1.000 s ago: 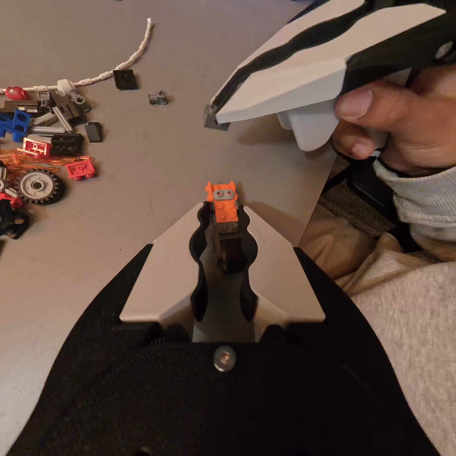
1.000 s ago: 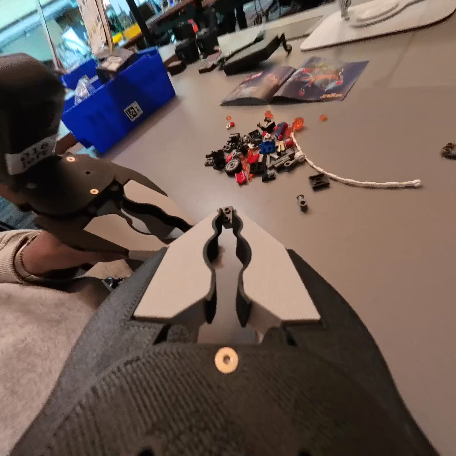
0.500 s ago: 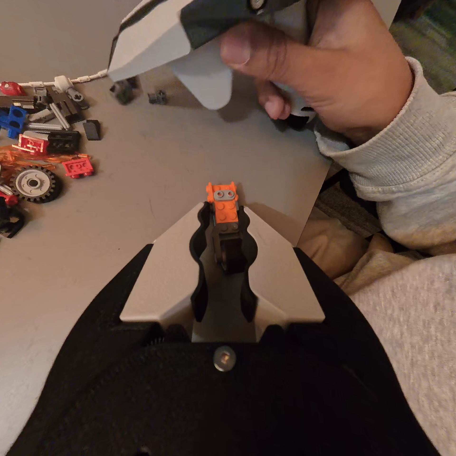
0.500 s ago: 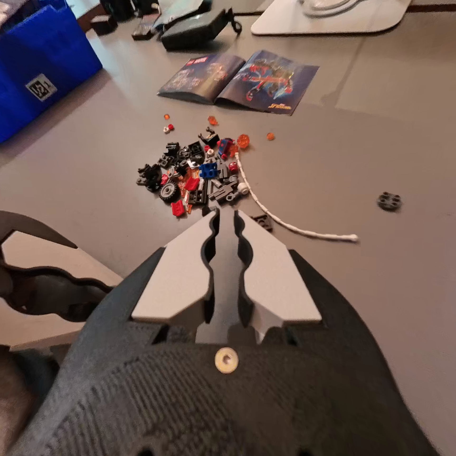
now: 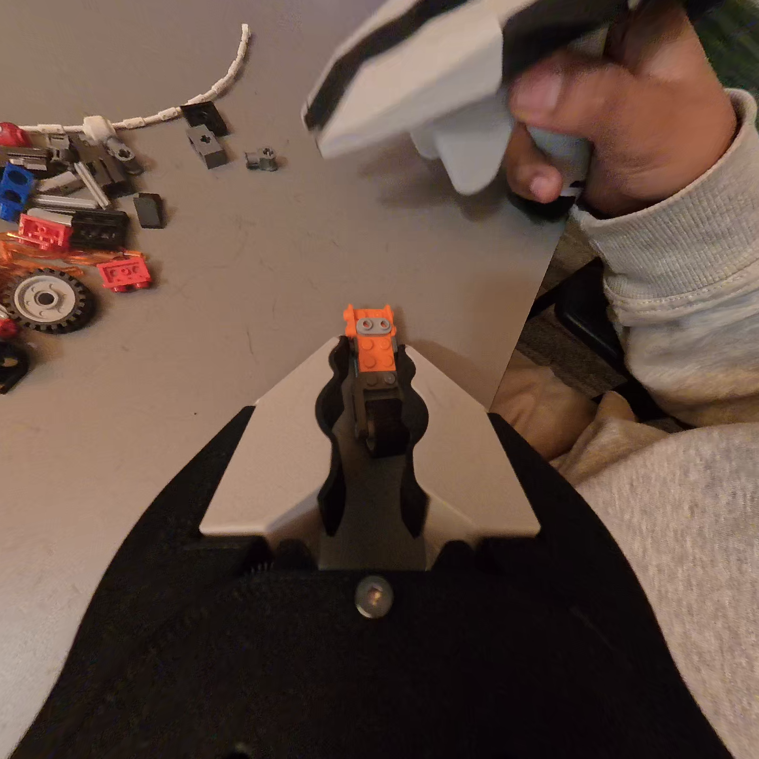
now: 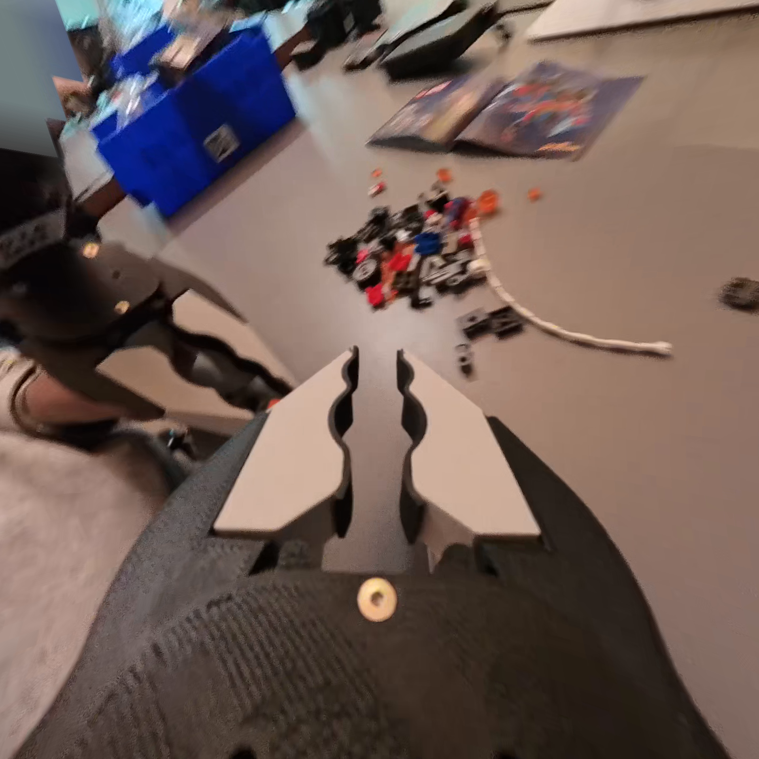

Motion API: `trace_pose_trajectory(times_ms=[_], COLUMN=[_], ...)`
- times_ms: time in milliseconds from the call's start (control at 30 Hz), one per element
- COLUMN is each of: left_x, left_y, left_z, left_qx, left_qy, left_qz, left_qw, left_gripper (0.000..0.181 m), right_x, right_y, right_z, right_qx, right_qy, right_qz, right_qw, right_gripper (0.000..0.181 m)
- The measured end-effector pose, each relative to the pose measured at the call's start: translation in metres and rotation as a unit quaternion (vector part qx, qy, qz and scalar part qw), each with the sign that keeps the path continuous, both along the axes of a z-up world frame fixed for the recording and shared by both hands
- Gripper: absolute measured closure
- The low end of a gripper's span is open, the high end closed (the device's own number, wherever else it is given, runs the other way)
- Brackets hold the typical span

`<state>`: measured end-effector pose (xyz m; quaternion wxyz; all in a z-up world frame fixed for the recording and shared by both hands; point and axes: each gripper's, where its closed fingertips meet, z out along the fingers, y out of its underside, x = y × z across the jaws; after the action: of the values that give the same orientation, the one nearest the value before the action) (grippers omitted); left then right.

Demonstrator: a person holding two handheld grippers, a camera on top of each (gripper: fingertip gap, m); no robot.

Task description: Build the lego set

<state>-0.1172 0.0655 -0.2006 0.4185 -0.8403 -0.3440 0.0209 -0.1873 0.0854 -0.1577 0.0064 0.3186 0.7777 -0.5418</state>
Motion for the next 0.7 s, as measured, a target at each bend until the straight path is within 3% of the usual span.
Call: trace_pose_trajectory(times_ms=[100,200,367,500,700], left_x=[0.000,0.000,0.000,0.000,0.000], left_y=[0.000,0.000,0.000,0.000,0.000], left_z=[0.000,0.000,0.000,0.000,-0.001], left_qx=[0.001,0.002,-0.002,-0.002,-0.012], left_qy=[-0.001,-0.002,0.003,0.003,0.013], left_qz=[0.000,0.000,-0.001,-0.001,0.000], left_qw=[1.000,1.000,1.000,1.000,1.000], left_gripper=[0.157,0.158,0.158,0.157,0.157], right_x=[0.025,0.038,0.052,0.056,0.061], right_y=[-0.016,-0.024,-0.032,-0.025,-0.030], right_z=[-0.008,-0.018,-0.015,-0.026,-0.027], right_qx=[0.044,0.088,0.046,0.086,0.076], right_qy=[0.028,0.051,-0.014,-0.009,-0.018], right_qz=[0.080,0.115,0.110,0.070,0.061], right_qw=[0.995,0.988,0.993,0.994,0.995], right_gripper=[0.167,0.173,0.177,0.171,0.172])
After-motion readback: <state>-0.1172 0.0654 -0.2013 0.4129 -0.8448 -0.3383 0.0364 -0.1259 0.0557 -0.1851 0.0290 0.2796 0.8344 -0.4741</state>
